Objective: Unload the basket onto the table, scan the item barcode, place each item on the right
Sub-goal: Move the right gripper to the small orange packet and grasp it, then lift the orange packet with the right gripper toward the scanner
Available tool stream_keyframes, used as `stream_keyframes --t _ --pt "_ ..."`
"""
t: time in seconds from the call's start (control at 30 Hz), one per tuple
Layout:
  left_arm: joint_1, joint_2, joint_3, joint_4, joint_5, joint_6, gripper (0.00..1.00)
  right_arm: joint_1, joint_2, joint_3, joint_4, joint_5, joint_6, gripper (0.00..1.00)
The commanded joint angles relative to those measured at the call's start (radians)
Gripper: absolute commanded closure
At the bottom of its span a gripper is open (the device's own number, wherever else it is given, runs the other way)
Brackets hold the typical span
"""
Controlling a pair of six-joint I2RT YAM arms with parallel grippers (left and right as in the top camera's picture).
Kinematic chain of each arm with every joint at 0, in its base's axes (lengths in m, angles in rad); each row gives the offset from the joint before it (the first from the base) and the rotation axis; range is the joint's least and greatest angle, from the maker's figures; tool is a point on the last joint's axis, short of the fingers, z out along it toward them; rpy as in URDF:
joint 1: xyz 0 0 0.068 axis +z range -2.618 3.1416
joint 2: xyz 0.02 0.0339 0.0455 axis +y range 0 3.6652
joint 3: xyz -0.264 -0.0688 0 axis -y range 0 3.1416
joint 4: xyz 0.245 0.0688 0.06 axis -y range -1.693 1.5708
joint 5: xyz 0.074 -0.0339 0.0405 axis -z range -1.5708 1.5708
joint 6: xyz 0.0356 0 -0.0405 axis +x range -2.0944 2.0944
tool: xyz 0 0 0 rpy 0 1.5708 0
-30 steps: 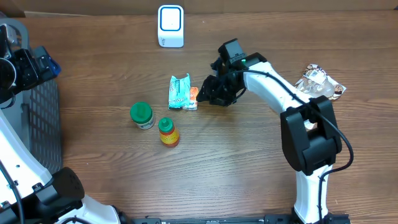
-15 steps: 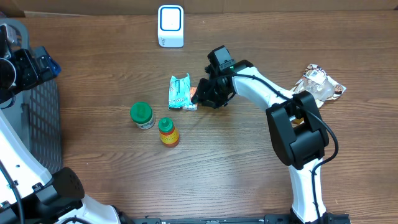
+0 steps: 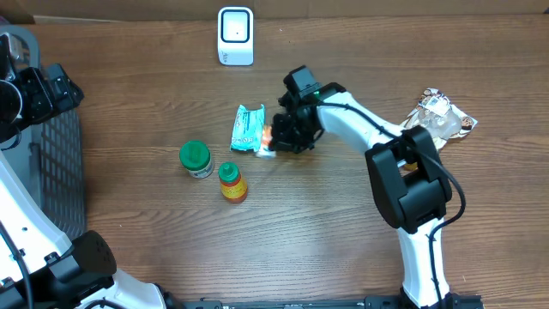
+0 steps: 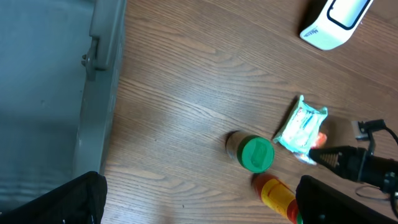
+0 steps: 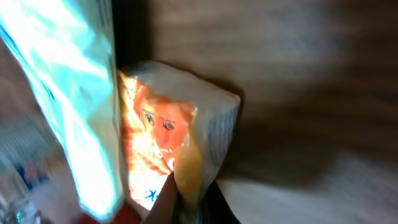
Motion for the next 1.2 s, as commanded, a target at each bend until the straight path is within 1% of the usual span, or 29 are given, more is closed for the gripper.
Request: stream_keyframes --t 0.0,0.13,0.17,0.23,0.33,0.5,0.63,0.73,0.9,1.0,1.03,1.17 --pt "-0.001 0.008 -0.005 0.000 0.002 0.019 0.00 -0.089 -0.039 0.042 -0.117 -0.057 -0.308 0.96" --pt "-0.001 0.008 -0.005 0.000 0.002 0.019 0.00 -0.152 -0.047 0.080 -0.277 -0.120 -0.593 0.96" --pt "-0.001 0.008 -0.005 0.000 0.002 0.019 0.00 -0.164 -0.047 0.083 -0.301 -0.140 -0.642 0.96" --pt "-0.001 0.008 -0.005 0.000 0.002 0.019 0.00 -0.188 -0.047 0.083 -0.337 -0.153 -0.700 0.96" --pt "-0.001 0.008 -0.005 0.000 0.002 0.019 0.00 -0.210 -0.047 0.082 -0.355 -0.151 -0.731 0.96" --pt "-0.001 0.008 -0.005 0.000 0.002 0.019 0.01 -0.216 -0.047 0.085 -0.346 -0.176 -0.732 0.96" --pt "-0.001 0.008 -0.005 0.000 0.002 0.019 0.00 -0.216 -0.048 0.094 -0.333 -0.279 -0.687 0.96" --pt "-0.001 0.008 -0.005 0.000 0.002 0.019 0.00 -0.216 -0.048 0.136 -0.337 -0.455 -0.637 0.96" --pt "-0.001 0.008 -0.005 0.000 0.002 0.019 0.01 -0.219 -0.048 0.263 -0.375 -0.852 -0.542 0.96" --pt "-0.001 0.008 -0.005 0.000 0.002 0.019 0.00 -0.219 -0.048 0.323 -0.377 -1.033 -0.510 0.96" --pt "-0.001 0.008 -0.005 0.000 0.002 0.019 0.01 -0.219 -0.048 0.340 -0.377 -1.082 -0.510 0.96" --pt "-0.001 0.008 -0.005 0.000 0.002 0.019 0.00 -0.219 -0.048 0.362 -0.381 -1.089 -0.423 0.96"
